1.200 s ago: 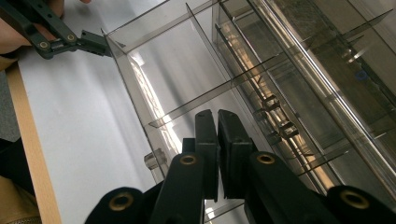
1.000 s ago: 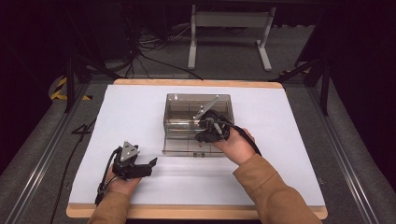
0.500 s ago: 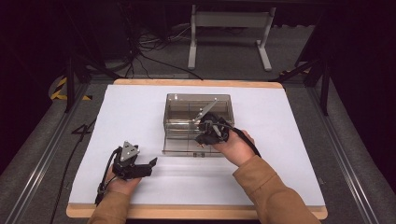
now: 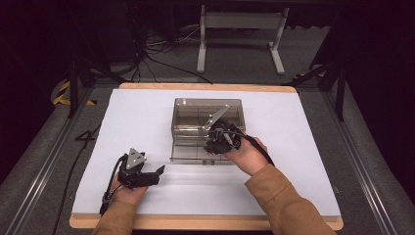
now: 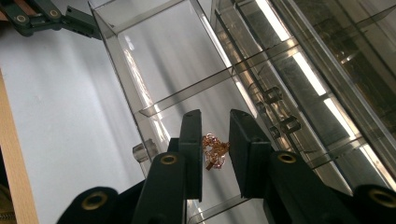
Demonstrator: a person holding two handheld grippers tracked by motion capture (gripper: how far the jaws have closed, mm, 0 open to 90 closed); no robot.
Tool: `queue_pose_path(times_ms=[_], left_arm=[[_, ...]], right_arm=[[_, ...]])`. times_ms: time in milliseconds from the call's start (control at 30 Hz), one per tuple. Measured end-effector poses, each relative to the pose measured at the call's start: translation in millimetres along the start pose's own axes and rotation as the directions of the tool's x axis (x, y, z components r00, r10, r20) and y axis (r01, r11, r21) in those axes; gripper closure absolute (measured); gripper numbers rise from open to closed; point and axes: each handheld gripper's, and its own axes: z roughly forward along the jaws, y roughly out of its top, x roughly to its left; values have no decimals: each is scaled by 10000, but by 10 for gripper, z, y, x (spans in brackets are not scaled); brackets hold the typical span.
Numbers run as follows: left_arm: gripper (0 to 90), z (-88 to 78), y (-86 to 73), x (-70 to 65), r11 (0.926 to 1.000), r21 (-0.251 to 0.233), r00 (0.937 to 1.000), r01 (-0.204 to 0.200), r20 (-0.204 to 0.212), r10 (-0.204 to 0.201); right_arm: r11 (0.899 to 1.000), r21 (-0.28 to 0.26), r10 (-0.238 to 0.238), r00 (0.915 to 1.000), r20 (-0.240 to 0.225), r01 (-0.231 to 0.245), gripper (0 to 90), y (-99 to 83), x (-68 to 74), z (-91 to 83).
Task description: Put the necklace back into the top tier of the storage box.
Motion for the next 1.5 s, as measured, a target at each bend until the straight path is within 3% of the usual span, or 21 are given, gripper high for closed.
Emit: queue_pose_path(times_ms=[233, 367, 433, 633, 800, 1200, 1500], left_arm=[[132, 1, 1, -1, 10000, 10, 10000, -16, -19, 16], [132, -1, 2, -1, 10000, 32, 10000, -27, -6, 27], [131, -3, 1, -2, 10000, 16, 10000, -15, -1, 15], [132, 1, 1, 0, 10000, 8, 10000, -16, -6, 16], [133, 2, 2, 1, 10000, 14, 10000, -14, 5, 14], [134, 4, 4, 2, 10000, 35, 10000, -4, 27, 4], [134, 5, 5, 2, 10000, 54, 10000, 3, 25, -3]], right_arm=[[9991, -433, 16, 9994, -338, -30, 713, -5, 19, -52], [9991, -291, -296, 9995, 67, 298, 698, -9, 59, -48], [9989, -416, -219, 9995, -226, 209, 725, -20, 52, -40], [9983, -553, -169, 9997, -152, 161, 793, -43, 50, -102], [9977, -628, -272, 9995, -177, 261, 900, -105, 97, -192], [9949, -743, -728, 9958, -563, 685, 900, -275, 226, -361], [9938, -432, -1057, 9910, -827, 1024, 900, -351, 292, -398]])
